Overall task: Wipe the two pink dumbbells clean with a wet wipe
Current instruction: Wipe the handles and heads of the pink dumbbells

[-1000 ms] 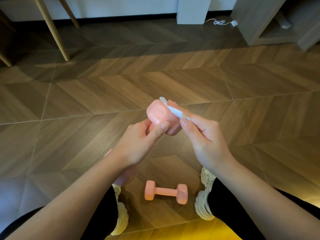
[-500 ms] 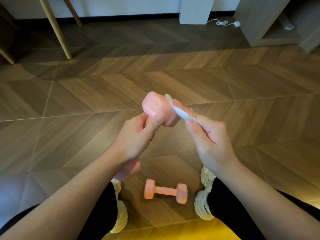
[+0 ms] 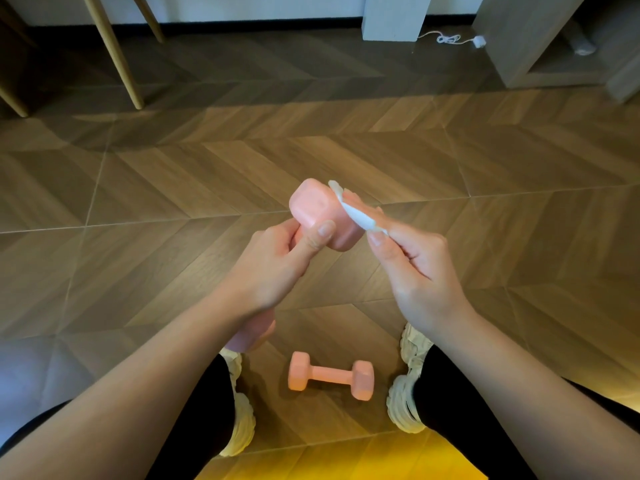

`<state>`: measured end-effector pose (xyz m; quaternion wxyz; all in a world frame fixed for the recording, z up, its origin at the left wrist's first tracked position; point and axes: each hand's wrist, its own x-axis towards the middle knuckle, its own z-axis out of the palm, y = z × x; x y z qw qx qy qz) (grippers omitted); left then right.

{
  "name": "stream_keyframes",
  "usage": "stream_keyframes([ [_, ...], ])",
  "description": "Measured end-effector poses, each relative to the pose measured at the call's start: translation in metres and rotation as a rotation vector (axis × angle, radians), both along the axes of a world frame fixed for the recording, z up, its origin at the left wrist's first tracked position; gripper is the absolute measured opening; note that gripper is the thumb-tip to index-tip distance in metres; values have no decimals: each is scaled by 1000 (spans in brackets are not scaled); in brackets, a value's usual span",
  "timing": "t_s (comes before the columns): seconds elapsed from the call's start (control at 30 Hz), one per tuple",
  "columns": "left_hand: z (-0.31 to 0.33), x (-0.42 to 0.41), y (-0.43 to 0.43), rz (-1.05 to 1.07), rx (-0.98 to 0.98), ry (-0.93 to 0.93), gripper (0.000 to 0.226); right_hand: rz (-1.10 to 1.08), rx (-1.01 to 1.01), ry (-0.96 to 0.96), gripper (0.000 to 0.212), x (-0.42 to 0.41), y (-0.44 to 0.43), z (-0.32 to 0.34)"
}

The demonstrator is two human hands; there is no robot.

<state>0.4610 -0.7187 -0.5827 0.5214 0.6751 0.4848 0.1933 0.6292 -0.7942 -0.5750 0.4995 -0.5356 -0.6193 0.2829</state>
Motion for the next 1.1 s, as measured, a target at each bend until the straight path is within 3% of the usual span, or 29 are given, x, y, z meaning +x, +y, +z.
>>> stream_keyframes([
  [0.1,0,-1,-1,-52,8,27,89,-21,-65,59,39,3,3,0],
  [0.23,2,-3,-5,-159,120,141,54,-22,-150,110,32,7,5,-4],
  [0.3,2,-4,-8,-189,149,129,47,-26,-198,158,33,7,8,-4],
  [0.47,2,-3,-8,-135,84,25,56,-75,-194,271,30,10,7,-5],
  [0.67,2,-6,1,-17,-3,-37,73,-16,-176,207,29,10,-2,-8],
  [0.77,-1,-10,8,-29,68,50,74,14,-111,172,31,7,-5,-8],
  [0.9,-4,-10,9,-86,140,150,58,14,-135,152,28,4,-4,-5],
  [1.1,-7,-8,3,-213,297,301,53,-23,-181,138,30,5,0,-8],
])
